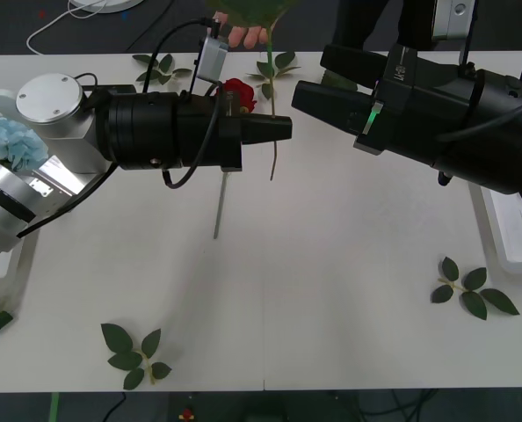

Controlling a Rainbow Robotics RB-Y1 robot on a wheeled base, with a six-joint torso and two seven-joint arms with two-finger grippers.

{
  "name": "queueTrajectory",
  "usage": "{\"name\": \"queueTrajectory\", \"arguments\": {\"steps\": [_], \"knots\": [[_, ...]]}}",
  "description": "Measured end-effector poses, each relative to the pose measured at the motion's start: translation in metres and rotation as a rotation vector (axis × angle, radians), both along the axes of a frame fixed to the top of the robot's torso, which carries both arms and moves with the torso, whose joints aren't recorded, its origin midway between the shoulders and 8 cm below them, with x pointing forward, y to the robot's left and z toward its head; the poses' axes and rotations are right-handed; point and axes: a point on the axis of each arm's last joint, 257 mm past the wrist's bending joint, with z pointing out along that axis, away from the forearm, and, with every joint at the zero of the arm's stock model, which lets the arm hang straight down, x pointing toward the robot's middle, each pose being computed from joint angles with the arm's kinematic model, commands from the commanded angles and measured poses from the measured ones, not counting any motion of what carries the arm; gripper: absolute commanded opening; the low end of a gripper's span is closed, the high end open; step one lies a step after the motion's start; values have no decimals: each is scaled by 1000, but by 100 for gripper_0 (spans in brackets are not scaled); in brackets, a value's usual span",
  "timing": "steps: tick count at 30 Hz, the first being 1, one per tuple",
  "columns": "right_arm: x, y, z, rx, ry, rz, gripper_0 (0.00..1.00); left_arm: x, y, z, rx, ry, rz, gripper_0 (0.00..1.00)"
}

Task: Place the red flowers into the right box and the blue flowers into the left box. If a person shows an open palm, hand one flower to the person first, then continue sorting.

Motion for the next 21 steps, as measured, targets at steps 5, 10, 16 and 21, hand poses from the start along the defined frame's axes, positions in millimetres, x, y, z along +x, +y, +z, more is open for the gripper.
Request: {"name": "queueTrajectory", "arguments": {"steps": [5, 10, 16, 21], "knots": [[0, 0, 0, 0, 0, 0, 100, 6, 17, 1, 16, 1, 23, 0], [0, 0, 0, 1, 0, -1, 100, 7, 20, 5, 7, 9, 25, 0], [1, 0, 1, 3, 0, -3, 100, 10, 20, 8, -6, 13, 37, 0], [1, 0, 1, 4, -1, -3, 100, 22, 24, 12, -20, 12, 83, 0]]}}
